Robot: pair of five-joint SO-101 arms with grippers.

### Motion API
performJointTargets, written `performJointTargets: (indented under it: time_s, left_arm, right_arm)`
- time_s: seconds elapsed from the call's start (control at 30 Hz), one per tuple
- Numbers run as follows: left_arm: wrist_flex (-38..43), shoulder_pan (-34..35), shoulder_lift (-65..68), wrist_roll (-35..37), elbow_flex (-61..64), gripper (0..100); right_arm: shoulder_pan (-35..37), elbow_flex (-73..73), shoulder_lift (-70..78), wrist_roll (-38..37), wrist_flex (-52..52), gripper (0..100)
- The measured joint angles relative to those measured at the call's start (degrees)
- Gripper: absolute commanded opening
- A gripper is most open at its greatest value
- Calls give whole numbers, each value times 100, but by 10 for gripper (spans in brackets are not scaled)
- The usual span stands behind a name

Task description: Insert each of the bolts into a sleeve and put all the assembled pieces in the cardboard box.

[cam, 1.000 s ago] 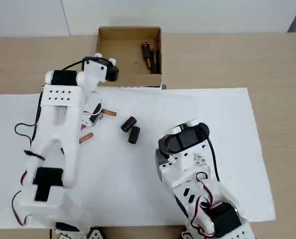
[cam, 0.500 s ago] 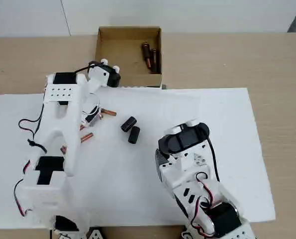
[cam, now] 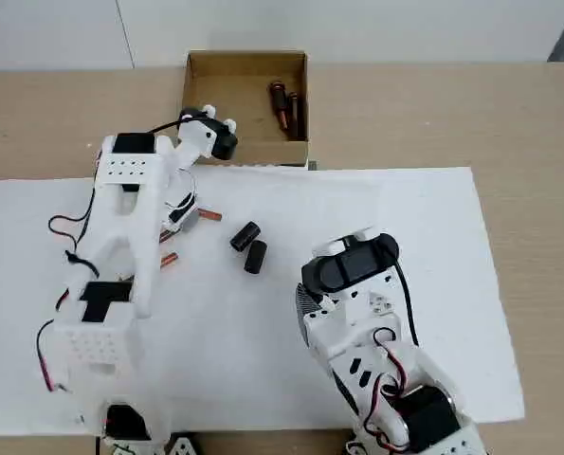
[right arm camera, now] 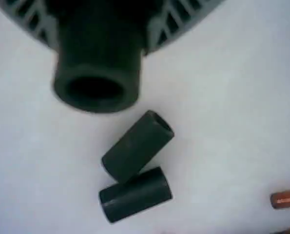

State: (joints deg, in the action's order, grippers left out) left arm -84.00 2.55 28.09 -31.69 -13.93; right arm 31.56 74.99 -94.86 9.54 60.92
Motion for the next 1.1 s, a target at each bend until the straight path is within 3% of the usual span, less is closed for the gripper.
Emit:
performJointTargets:
  time_s: [0.5,0.9,1.1]
  left_arm:
    - [-932,-18,1459,-26,-1697,6]
    - [-1415,-97,1477,18,-2154,5]
    - [-1468,-360,580,211,-2321,5]
  right_arm:
    - [0,0,0,0,0,3]
    - [0,0,0,0,0,3]
    - [0,0,0,0,0,3]
